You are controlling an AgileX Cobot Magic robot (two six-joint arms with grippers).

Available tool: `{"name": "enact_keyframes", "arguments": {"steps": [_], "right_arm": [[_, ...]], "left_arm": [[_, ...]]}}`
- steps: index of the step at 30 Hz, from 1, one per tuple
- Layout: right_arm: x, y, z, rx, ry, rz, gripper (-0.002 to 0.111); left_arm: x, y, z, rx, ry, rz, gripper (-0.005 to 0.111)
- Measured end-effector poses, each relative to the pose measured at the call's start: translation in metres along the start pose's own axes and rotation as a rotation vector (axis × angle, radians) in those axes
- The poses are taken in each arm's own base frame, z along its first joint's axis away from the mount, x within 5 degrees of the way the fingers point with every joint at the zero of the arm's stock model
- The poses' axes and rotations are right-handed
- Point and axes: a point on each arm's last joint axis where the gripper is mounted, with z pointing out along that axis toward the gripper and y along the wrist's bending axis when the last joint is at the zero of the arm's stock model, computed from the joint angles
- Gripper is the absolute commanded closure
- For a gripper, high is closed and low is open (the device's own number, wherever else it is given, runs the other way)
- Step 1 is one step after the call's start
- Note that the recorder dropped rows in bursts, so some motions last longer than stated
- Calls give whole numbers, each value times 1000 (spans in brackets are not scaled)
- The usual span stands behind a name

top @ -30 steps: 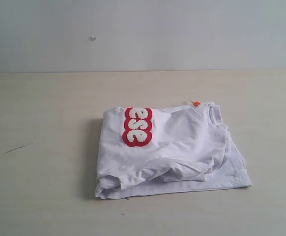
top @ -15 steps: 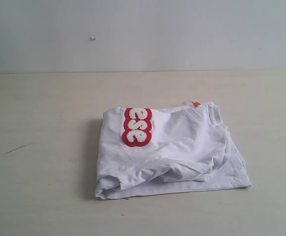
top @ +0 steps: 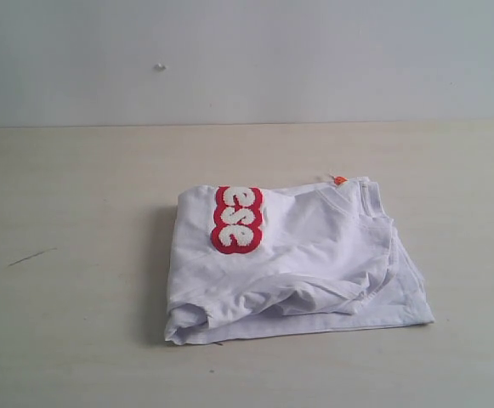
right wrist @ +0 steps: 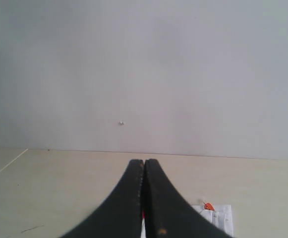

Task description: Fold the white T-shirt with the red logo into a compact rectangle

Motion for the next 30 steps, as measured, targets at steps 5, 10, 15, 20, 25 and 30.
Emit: {"name": "enact_keyframes", "arguments": {"steps": [5,10,15,20,25,30], "right_arm": [[0,0,0,0,0,0,108],[0,0,0,0,0,0,108],[0,0,0,-1,0,1,108],[0,0,0,-1,0,1,108],[0,0,0,-1,0,1,108],[0,0,0,-1,0,1,108]], "left_arm": [[5,3,1,-30,4,13,107],[17,10,3,-153,67,7,107],[29,17,5,-294,70,-36,107],[52,19,9,-379,50,-60,107],[83,22,10,-424,93,-73,107],[121,24,6,-433,188,-80,107]]}}
